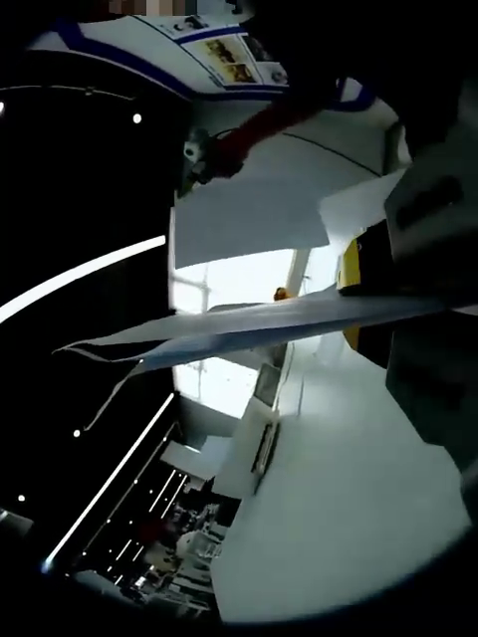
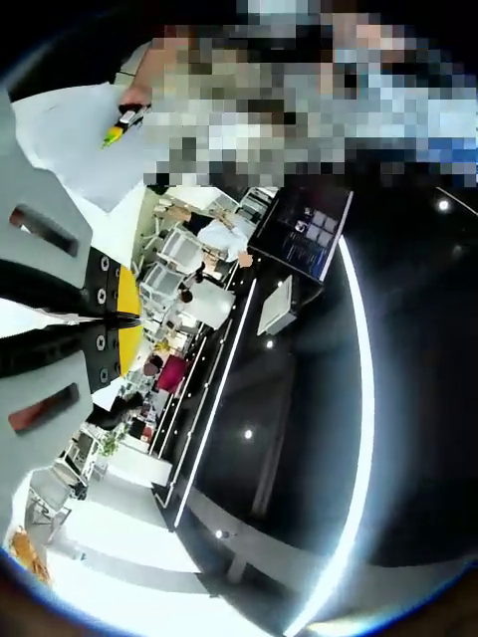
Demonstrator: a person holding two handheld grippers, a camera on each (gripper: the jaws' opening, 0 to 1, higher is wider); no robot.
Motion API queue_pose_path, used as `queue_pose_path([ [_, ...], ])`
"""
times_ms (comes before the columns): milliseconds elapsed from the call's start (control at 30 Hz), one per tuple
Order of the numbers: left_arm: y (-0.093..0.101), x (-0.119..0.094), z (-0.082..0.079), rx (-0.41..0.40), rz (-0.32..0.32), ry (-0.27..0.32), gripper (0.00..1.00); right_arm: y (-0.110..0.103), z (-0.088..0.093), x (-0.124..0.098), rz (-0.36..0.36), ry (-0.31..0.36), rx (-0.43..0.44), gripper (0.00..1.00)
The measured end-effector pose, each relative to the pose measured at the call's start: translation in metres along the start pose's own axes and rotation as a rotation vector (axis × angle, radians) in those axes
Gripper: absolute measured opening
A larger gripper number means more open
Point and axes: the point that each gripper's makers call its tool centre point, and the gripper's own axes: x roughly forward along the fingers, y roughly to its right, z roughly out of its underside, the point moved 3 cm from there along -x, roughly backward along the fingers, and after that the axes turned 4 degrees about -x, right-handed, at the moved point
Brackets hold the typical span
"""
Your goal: Organize the stack of printing papers by aligning and flattening the scattered papers on the table
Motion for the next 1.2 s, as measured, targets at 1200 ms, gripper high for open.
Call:
queue_pose_path([
  [1200, -0.001, -0.001, -0.004, 0.013, 0.016, 0.021, 0.06, -0.090, -0.044, 0.009, -0.179, 0.109, 0.055, 0.00],
])
